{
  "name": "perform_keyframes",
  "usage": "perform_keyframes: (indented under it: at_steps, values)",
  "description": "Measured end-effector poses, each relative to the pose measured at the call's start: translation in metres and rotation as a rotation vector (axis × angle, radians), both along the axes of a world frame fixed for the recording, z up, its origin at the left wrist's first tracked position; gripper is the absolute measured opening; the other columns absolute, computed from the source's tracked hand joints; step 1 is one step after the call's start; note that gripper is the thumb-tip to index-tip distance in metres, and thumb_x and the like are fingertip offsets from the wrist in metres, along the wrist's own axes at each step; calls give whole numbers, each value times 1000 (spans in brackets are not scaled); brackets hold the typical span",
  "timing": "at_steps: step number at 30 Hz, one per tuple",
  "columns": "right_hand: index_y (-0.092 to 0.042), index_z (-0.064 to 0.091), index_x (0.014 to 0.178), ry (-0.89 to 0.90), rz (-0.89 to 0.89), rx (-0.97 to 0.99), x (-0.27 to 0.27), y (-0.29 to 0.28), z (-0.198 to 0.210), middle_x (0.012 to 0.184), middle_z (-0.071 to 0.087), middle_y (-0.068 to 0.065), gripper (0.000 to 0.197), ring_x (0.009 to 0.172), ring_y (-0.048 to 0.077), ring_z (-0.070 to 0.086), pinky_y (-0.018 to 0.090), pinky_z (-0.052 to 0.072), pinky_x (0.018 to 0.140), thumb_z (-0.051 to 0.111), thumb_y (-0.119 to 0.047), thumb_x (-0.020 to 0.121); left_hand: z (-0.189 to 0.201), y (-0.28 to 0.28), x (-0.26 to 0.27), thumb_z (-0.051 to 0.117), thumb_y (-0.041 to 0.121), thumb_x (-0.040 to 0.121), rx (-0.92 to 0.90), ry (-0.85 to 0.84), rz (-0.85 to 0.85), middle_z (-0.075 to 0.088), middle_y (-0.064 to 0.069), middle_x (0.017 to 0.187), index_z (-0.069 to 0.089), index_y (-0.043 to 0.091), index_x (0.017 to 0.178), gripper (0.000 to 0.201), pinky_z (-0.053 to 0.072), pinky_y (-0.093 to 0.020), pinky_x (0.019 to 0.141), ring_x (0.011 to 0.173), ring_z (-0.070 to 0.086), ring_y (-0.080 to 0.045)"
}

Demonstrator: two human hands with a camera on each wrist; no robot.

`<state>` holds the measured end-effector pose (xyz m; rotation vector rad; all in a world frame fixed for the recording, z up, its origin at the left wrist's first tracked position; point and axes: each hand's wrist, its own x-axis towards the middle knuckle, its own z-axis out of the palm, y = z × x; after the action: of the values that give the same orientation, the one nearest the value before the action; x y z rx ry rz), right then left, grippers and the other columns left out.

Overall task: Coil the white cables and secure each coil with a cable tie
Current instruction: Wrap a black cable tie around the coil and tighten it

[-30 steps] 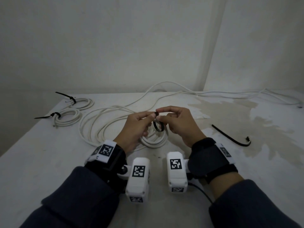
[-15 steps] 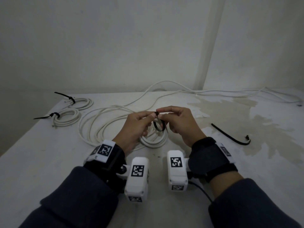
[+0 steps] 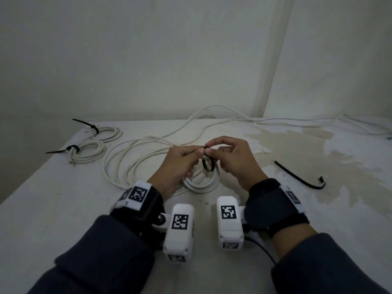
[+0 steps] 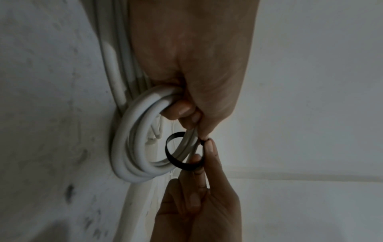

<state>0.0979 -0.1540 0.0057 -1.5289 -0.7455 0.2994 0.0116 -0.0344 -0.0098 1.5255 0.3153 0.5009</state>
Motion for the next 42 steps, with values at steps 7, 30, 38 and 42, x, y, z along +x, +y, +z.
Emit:
perform_keyframes:
  at_steps: [7, 30, 38, 42]
  values:
    - [-3, 73, 96, -119, 5, -31, -1, -3, 3, 53, 61, 1, 14, 36, 0, 45, 9, 34, 43, 73, -6, 82, 2, -1, -2, 53, 12, 95, -6, -1, 17, 51, 14, 46, 68, 1, 108, 22, 28, -12, 39, 40, 36, 0]
    - [-21, 75, 88, -268, -10, -136, 0, -6, 6, 70, 73, 6, 23, 49, -4, 56, 20, 41, 61, 84, -11, 70, 1, 1, -1, 53, 12, 95, -11, 6, -9, 46, 5, 57, 68, 0, 112, 25, 27, -13, 39, 42, 30, -2]
    - [-24, 75, 88, -381, -52, -186, 7, -7, 2, 70, 66, -3, 30, 54, 0, 50, 14, 34, 57, 89, -20, 62, 2, 2, -2, 52, 12, 95, -2, 13, -47, 50, 14, 47, 67, 2, 111, 24, 27, -12, 40, 41, 31, 0]
    - [-23, 72, 87, -329, -12, -160, 9, -8, 0, 97, 71, -2, 29, 92, 11, 64, 23, 43, 75, 88, -17, 63, 1, 2, -4, 52, 12, 96, -11, 14, -71, 43, 12, 48, 68, 3, 110, 24, 25, -13, 40, 43, 27, -3]
